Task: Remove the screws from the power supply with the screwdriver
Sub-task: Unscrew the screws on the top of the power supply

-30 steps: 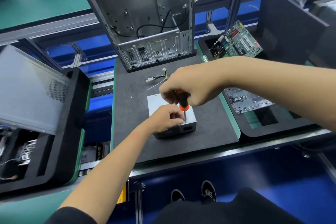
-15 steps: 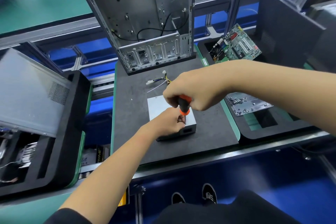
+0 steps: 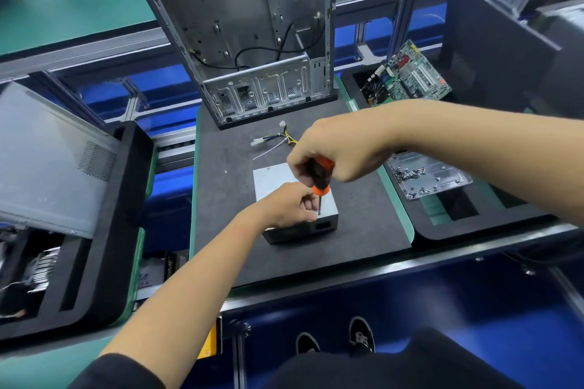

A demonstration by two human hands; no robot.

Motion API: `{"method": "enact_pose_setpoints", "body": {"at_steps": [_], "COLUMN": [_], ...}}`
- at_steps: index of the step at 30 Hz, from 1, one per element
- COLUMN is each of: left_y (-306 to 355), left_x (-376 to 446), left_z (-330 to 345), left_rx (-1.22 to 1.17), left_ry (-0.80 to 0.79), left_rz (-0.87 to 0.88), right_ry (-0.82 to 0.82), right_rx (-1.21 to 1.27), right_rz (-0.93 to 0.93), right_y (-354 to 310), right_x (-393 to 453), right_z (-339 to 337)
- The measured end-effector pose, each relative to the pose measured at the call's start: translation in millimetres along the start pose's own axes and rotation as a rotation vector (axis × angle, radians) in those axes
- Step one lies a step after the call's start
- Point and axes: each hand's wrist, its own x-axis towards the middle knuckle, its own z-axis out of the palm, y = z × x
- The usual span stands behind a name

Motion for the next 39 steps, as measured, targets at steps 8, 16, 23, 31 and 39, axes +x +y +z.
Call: {"method": "enact_pose_setpoints", "body": {"at_steps": [8, 16, 23, 31, 39], "left_y": [-5, -5, -7, -2, 2], "left_x": [1, 1, 2, 3, -3], "left_z": [3, 3, 6, 5, 5], "left_rx": [-0.055, -0.094, -0.075, -0.038, -0.047], "left_ry": [0.029, 0.028, 0.048, 0.027, 0.04], "left_rz": [-0.002, -0.015, -0.022, -0.032, -0.028], "right_ry": [0.167, 0.192, 0.042, 0.129, 0.038], "right_rx": [-0.278, -0.346, -0.133, -0.461, -0.096], "right_rz": [0.106, 0.176, 0.003, 0.193, -0.117], "right_y": [4, 2, 8, -4, -3], "right_x": [17, 16, 9, 12, 11], "right_z": [12, 9, 4, 16, 2]}}
